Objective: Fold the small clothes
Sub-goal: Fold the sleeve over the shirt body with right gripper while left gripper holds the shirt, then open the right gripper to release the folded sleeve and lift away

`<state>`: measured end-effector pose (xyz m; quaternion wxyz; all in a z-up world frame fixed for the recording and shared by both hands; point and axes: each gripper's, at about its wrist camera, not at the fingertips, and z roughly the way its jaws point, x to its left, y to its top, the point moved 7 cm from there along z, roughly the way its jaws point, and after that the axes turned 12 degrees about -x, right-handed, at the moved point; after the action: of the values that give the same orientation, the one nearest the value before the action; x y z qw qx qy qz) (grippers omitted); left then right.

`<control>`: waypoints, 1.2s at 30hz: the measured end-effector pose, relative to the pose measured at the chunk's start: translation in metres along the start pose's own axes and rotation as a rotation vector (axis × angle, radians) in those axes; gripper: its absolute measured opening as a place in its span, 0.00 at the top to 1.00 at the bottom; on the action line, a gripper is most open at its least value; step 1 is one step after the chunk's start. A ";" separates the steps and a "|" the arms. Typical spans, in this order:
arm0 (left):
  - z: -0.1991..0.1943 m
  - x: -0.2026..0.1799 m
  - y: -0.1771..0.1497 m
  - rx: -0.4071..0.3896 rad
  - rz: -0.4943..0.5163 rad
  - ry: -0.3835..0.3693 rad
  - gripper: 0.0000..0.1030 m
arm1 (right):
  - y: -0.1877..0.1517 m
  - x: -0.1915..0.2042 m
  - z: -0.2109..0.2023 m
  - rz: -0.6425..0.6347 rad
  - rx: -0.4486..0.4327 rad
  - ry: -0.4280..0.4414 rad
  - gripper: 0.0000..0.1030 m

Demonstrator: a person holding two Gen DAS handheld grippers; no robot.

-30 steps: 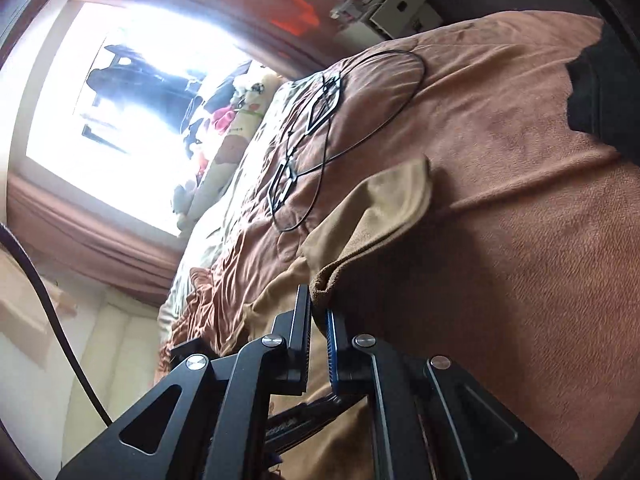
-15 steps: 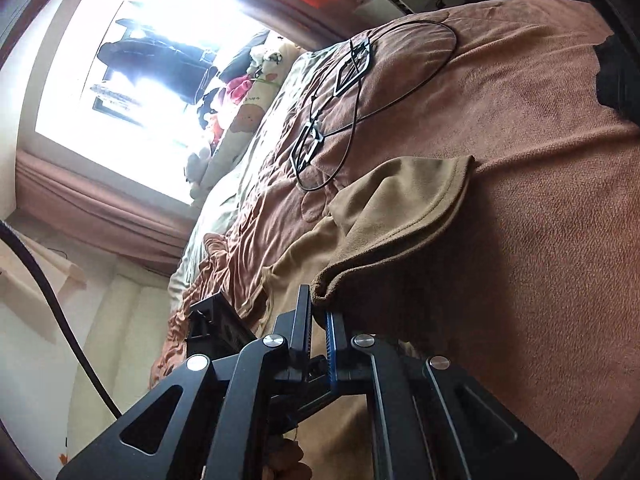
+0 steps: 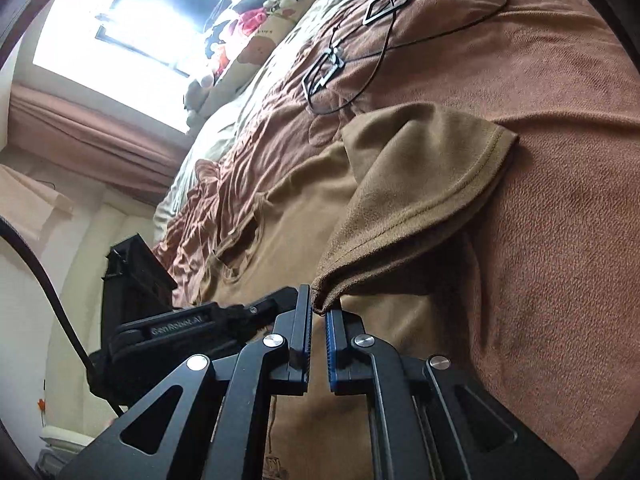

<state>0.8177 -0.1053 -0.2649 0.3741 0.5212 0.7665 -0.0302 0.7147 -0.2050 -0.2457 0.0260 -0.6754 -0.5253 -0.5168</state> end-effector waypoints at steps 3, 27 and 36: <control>-0.005 0.006 0.001 -0.006 -0.002 0.010 1.00 | -0.005 -0.012 0.012 0.043 0.078 -0.035 0.96; -0.025 0.049 0.015 -0.042 -0.003 0.082 1.00 | 0.073 -0.074 0.036 0.348 -0.163 -0.073 0.44; -0.029 0.067 0.018 -0.041 0.006 0.105 1.00 | 0.077 -0.074 0.053 0.313 -0.150 -0.085 0.87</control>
<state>0.8044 -0.0325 -0.2781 0.3441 0.5165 0.7840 0.0141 0.8133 -0.2597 -0.2845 0.0337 -0.7702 -0.3744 -0.5153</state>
